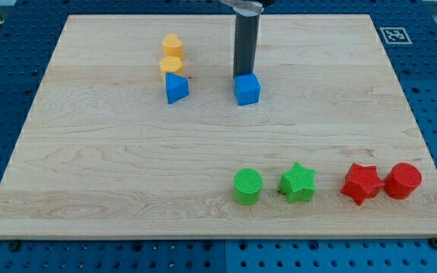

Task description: Move your arm closer to the blue triangle

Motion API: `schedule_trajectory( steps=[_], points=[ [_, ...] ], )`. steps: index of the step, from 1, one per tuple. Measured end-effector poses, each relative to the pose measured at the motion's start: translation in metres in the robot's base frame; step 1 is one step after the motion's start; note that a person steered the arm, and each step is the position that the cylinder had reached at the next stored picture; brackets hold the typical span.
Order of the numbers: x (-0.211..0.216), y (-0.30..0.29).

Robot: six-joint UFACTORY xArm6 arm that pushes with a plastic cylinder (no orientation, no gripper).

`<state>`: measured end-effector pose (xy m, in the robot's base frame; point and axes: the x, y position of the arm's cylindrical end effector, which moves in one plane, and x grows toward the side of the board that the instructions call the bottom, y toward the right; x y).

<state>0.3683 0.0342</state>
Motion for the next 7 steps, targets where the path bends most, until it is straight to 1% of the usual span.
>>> schedule_trajectory(
  steps=[1, 2, 3, 5, 6, 7],
  points=[
    [0.028, 0.006],
    [0.032, 0.029],
    [0.013, 0.036],
    [0.008, -0.027],
    [0.01, -0.029],
    [0.022, -0.037]
  ],
)
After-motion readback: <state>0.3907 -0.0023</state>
